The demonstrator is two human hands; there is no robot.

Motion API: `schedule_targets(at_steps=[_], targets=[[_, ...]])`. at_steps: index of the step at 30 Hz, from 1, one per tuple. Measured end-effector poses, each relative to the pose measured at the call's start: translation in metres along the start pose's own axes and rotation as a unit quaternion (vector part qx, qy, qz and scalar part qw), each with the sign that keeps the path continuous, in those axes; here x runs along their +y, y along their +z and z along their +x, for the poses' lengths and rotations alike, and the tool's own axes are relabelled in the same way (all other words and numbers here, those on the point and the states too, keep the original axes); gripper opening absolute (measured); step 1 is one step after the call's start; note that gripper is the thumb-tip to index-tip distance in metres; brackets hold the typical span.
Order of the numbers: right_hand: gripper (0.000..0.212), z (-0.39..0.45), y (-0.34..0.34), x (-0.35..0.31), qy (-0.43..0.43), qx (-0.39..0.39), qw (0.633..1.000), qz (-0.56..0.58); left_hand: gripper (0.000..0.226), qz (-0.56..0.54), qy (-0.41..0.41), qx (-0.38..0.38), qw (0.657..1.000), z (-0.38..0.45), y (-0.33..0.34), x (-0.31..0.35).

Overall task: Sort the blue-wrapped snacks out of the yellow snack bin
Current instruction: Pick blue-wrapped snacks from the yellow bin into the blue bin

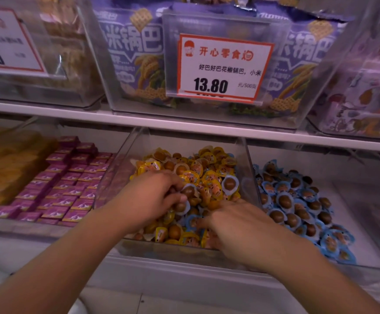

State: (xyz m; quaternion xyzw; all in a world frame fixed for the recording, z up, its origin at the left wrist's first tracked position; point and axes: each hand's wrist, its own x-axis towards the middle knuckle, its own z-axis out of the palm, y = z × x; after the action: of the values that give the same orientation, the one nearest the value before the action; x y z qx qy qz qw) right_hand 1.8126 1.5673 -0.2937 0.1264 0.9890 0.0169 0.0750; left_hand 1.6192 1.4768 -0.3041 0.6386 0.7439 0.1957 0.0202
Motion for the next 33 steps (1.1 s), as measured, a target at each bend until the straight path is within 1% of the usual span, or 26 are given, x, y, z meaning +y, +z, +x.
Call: schedule_targets(at_steps=[4,6,8,11,14,16,18,20,21,22,23,24,25,26,27,28,29,30,31,32,33], targets=[[0.038,0.008,-0.007,-0.002,0.033,-0.057,0.998,0.018,0.022,0.033,0.001,-0.039,0.999,-0.005,0.002,-0.001],[0.032,0.009,-0.012,-0.003,0.042,-0.069,0.996,0.046,0.023,0.044,0.011,-0.043,0.998,-0.008,0.005,0.000],[0.019,0.010,-0.015,-0.004,0.042,-0.073,0.995,0.053,0.021,0.051,0.018,-0.034,0.998,-0.010,0.006,0.000],[0.009,0.011,-0.015,-0.005,0.055,-0.057,0.996,0.051,0.018,0.030,0.016,-0.010,0.999,-0.012,0.005,-0.003],[0.012,0.013,-0.012,-0.007,0.081,-0.023,0.995,0.050,0.018,-0.007,0.008,0.023,1.000,-0.013,0.000,-0.005],[0.019,0.014,-0.010,-0.007,0.097,0.023,0.993,0.063,0.022,-0.078,-0.020,0.061,0.995,-0.014,-0.005,-0.003],[0.023,0.016,-0.006,-0.008,0.106,0.094,0.987,0.082,0.023,-0.157,-0.051,0.120,0.979,-0.015,-0.009,0.001],[0.020,0.016,-0.006,-0.008,0.130,0.192,0.960,0.157,0.013,-0.217,-0.077,0.176,0.957,-0.016,-0.013,0.007],[0.016,0.017,-0.007,-0.008,0.148,0.229,0.937,0.218,0.010,-0.250,-0.090,0.195,0.944,-0.017,-0.015,0.009],[0.014,0.018,-0.009,-0.008,0.169,0.253,0.906,0.294,0.012,-0.281,-0.105,0.212,0.930,-0.017,-0.016,0.012],[0.013,0.019,-0.011,-0.008,0.193,0.267,0.864,0.381,0.013,-0.304,-0.118,0.229,0.917,-0.017,-0.016,0.014],[0.010,0.021,-0.014,-0.009,0.219,0.277,0.803,0.480,0.012,-0.319,-0.130,0.244,0.906,-0.018,-0.016,0.016],[0.005,0.021,-0.016,-0.009,0.243,0.274,0.717,0.594,0.010,-0.320,-0.135,0.263,0.900,-0.018,-0.015,0.019],[0.006,0.021,-0.019,-0.011,0.255,0.246,0.605,0.713,0.007,-0.305,-0.132,0.282,0.900,-0.019,-0.015,0.021],[0.014,0.020,-0.023,-0.013,0.250,0.198,0.488,0.813,0.006,-0.267,-0.118,0.299,0.909,-0.020,-0.013,0.024],[0.024,0.017,-0.028,-0.015,0.228,0.144,0.395,0.878,0.011,-0.205,-0.090,0.308,0.925,-0.021,-0.012,0.026],[0.033,0.013,-0.033,-0.015,0.199,0.104,0.336,0.915,0.016,-0.130,-0.050,0.308,0.941,-0.021,-0.011,0.029],[0.039,0.009,-0.037,-0.016,0.173,0.084,0.310,0.931,0.020,-0.063,0.000,0.302,0.951,-0.021,-0.007,0.031],[0.040,0.005,-0.041,-0.016,0.159,0.084,0.313,0.933,0.021,-0.015,0.049,0.286,0.957,-0.020,-0.003,0.034],[0.038,0.001,-0.042,-0.016,0.162,0.101,0.345,0.919,0.021,0.009,0.087,0.263,0.961,-0.019,0.000,0.038],[0.033,-0.002,-0.042,-0.015,0.177,0.130,0.400,0.890,0.022,0.020,0.112,0.243,0.963,-0.018,0.002,0.041]])
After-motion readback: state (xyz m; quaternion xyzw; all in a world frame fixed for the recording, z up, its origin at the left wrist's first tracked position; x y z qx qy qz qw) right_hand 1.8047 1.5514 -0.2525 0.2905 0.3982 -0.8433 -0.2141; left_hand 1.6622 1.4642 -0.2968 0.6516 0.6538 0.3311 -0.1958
